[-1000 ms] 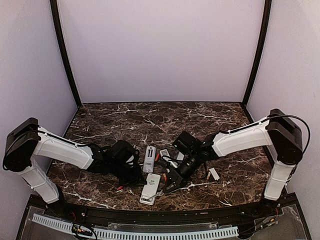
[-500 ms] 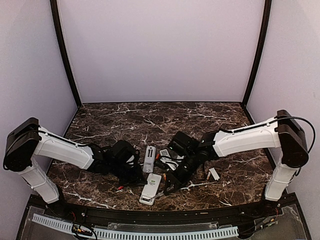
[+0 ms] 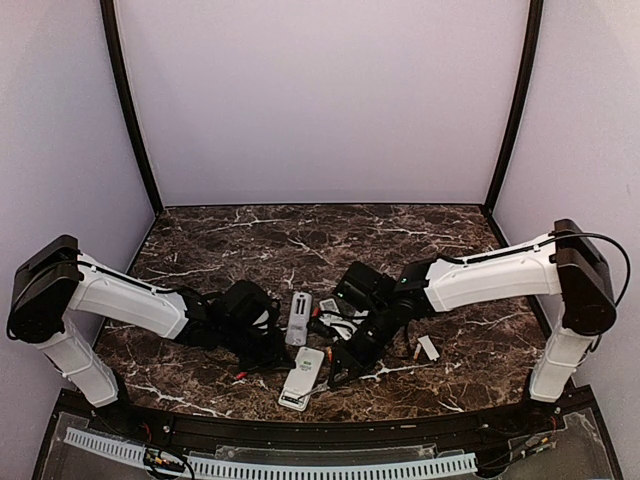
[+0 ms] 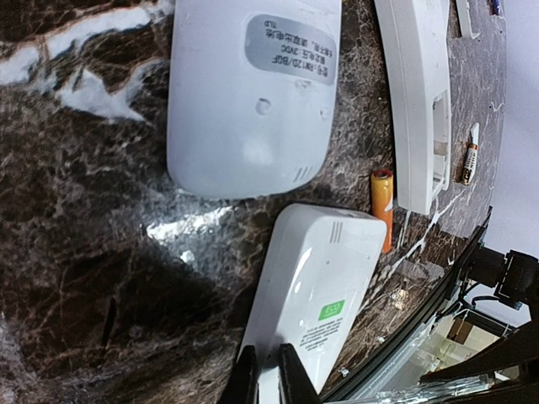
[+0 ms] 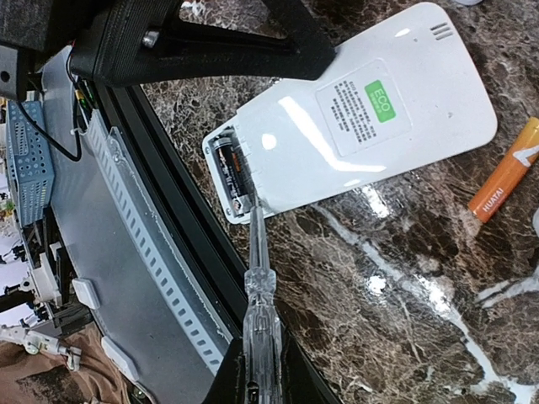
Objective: Unload the batteries from the remote control
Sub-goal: Remove the battery from the remote control without the battery cover.
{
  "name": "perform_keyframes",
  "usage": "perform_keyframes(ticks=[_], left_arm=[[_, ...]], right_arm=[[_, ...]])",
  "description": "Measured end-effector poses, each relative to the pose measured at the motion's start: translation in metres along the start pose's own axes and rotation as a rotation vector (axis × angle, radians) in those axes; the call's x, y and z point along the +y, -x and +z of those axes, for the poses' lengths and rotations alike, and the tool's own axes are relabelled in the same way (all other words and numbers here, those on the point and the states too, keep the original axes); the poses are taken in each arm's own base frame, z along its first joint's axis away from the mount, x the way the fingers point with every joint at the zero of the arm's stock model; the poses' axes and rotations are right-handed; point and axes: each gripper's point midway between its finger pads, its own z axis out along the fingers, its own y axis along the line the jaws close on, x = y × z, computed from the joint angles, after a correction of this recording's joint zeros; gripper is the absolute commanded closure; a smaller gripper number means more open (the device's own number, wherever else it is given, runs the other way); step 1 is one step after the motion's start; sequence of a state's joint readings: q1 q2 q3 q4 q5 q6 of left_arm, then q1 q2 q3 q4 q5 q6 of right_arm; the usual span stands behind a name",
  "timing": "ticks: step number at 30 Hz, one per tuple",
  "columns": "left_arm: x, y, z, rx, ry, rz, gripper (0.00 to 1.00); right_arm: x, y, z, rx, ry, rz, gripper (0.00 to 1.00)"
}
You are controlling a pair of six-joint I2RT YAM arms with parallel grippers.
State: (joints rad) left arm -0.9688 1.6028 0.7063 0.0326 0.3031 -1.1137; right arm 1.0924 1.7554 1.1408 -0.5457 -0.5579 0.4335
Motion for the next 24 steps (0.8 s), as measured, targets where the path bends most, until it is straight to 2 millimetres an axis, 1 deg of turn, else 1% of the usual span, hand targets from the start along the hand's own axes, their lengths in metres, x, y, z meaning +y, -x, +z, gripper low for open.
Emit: perform_keyframes(ticks=[7,16,24], left_arm=[[-0.002,0.001,0.002,-0.001,-0.009,0.002,0.91],[-0.002,0.001,0.002,-0.003,-0.012,0.004,0.91],[-0.003,0.002,0.003,-0.003,-0.015,0.004,0.91]], right_arm=[[0.005,0.003,0.009,0.018,0.086,-0.009,1.00],[-0.003,0.005,0.013,0.017,0.207,0.054,1.00],[-0.005,0.005,0.015,0.013,0.283,0.101,1.00]])
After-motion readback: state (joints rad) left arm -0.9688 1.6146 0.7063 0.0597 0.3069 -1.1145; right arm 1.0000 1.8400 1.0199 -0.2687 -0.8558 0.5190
